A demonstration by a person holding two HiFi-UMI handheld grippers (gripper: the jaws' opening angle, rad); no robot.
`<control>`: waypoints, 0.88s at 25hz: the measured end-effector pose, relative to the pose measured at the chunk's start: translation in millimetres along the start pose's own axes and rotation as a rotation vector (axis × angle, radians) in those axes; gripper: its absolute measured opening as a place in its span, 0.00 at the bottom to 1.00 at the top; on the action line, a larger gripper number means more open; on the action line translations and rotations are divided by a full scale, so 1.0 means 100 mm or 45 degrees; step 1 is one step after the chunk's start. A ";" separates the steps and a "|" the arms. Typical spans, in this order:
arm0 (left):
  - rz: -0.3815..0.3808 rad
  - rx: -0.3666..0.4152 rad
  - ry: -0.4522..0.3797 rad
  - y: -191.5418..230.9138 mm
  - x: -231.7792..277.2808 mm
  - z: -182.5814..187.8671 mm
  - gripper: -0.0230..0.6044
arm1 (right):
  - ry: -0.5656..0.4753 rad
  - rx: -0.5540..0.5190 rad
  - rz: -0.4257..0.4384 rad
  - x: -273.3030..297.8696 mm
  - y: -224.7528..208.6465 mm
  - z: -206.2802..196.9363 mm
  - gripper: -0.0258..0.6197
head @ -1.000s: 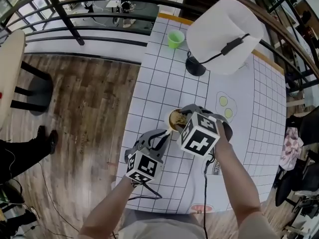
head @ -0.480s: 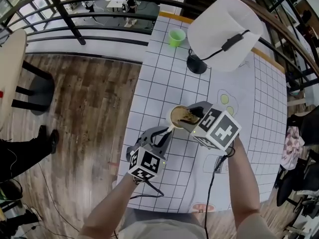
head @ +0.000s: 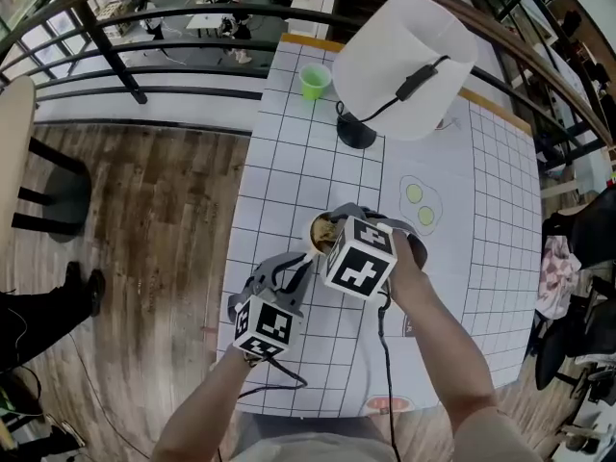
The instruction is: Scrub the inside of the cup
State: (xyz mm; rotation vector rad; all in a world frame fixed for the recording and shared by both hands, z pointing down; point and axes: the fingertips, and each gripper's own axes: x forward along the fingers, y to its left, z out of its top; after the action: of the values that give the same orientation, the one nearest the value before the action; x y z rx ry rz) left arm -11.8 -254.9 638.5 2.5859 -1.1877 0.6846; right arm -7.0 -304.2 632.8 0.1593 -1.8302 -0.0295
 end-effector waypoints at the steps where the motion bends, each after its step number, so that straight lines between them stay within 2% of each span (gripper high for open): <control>1: 0.003 0.010 0.005 0.02 0.01 0.01 0.12 | -0.004 0.040 0.033 0.00 0.00 -0.01 0.24; 6: 0.003 0.009 0.048 0.10 0.06 0.01 0.12 | -0.112 0.300 0.221 -0.03 0.00 -0.02 0.24; 9: 0.001 0.020 0.062 0.11 0.07 0.01 0.12 | -0.235 0.403 0.259 -0.09 0.00 -0.02 0.24; 15: 0.023 0.054 0.066 0.18 0.10 0.01 0.12 | -0.484 0.584 0.194 -0.27 -0.04 -0.04 0.24; 19: 0.036 0.038 0.107 0.18 0.10 -0.01 0.12 | -0.682 0.733 0.156 -0.52 -0.09 0.00 0.24; 22: -0.006 0.015 0.157 0.11 0.11 -0.02 0.12 | -0.749 0.744 0.037 -0.72 -0.09 -0.01 0.24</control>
State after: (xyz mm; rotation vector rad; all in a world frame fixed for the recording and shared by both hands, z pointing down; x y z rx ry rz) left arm -14.6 -267.9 645.9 2.5144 -1.1424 0.8395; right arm 12.7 -304.2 562.5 0.5825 -2.3839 0.5336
